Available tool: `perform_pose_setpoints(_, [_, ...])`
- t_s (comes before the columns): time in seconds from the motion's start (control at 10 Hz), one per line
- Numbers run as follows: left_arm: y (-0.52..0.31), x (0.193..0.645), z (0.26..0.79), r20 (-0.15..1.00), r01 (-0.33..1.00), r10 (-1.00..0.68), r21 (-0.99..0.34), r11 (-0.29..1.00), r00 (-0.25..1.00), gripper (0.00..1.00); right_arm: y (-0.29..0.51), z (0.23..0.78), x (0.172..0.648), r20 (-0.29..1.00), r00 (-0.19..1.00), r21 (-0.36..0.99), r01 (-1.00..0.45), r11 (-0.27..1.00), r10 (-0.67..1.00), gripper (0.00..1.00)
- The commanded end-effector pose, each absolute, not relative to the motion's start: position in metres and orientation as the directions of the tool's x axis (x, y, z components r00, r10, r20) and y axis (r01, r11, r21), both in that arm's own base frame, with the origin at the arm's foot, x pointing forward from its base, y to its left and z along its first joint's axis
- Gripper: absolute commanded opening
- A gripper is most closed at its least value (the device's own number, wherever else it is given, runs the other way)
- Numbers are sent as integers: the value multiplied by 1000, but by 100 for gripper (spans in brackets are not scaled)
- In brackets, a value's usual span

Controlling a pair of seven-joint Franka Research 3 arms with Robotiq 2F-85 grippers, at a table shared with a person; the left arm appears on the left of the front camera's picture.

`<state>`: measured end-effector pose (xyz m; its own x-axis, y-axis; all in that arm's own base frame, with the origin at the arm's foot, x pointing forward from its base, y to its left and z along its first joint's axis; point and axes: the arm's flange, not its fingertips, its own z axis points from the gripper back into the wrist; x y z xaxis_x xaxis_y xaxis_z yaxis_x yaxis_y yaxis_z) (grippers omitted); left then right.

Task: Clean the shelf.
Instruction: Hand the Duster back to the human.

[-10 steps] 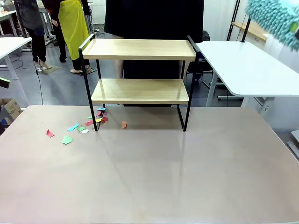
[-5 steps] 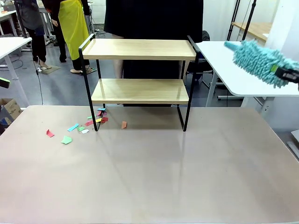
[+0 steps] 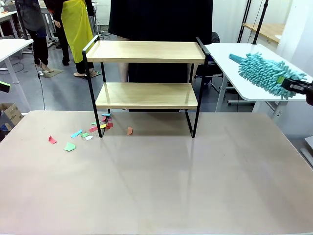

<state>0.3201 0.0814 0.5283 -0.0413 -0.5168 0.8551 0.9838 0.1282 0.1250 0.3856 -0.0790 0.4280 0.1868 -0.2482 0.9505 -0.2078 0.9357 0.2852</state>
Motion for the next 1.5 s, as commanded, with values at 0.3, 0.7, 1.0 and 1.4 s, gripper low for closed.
perform_pose_setpoints(0.3, [80, 321, 532, 868, 983, -494, 133, 131, -51, 100, -82, 429, 384, 951, 183, 282, -186, 941, -249, 16])
perform_pose_setpoints(0.7, [80, 321, 532, 868, 983, -494, 133, 131, -51, 100, -82, 429, 384, 951, 183, 282, -186, 941, -249, 16])
perform_pose_setpoints(1.0, [80, 321, 532, 868, 983, -494, 133, 131, -51, 100, -82, 429, 384, 951, 183, 282, -186, 941, -249, 16])
perform_pose_setpoints(1.4, [80, 321, 532, 868, 983, -494, 133, 131, -51, 100, -82, 429, 384, 951, 183, 282, -186, 941, -249, 16])
